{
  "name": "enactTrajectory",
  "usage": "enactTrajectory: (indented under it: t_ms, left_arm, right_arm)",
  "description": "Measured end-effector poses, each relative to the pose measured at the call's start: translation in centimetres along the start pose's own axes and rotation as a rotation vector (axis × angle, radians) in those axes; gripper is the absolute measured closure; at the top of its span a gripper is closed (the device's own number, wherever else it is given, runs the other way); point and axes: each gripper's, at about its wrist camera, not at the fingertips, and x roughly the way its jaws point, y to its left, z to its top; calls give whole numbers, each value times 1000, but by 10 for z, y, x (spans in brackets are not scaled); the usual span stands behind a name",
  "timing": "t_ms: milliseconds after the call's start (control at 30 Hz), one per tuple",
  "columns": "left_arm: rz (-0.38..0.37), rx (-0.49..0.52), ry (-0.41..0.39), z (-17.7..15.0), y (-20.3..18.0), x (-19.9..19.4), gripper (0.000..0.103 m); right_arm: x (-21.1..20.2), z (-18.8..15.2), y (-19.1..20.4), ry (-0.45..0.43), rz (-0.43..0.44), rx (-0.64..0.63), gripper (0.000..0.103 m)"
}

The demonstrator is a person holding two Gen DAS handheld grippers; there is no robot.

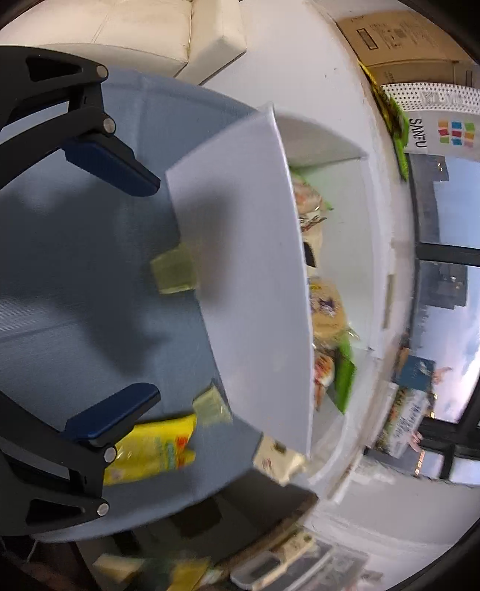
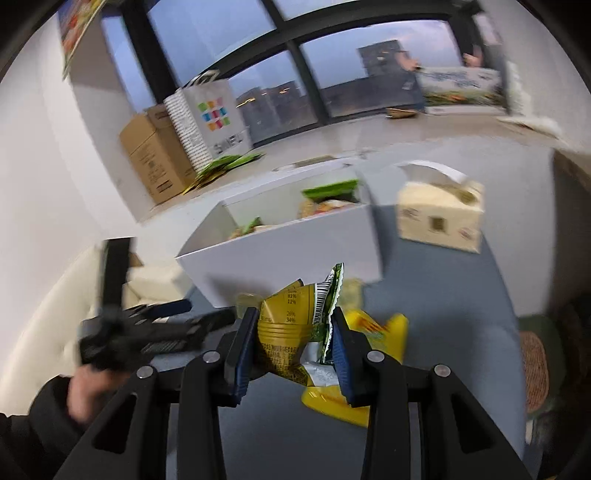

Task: Organize snacks
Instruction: 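Grasp the small green-yellow packets with the right tool while the left grasps the jelly cup, then drop the packets and jelly cup into the white box and open both tools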

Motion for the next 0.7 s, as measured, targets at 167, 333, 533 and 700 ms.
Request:
enactTrajectory:
  t_ms: [167,333,533,700]
  left_arm:
    - [87,-42,57,9,2,47,0]
    - [144,-112,59,6,14,65,15]
    - [108,-63,48,-2,16,49,68]
    - [42,-66,-14,-16,23,10,68]
  right_arm:
    - [-22,-9,-27,4,-24,61,62]
    - [-21,-12,-36,10,-26,85,62]
    - [-19,-17,-30,23,-12,69,62]
    - [-15,-19,-20,29,1,45,62]
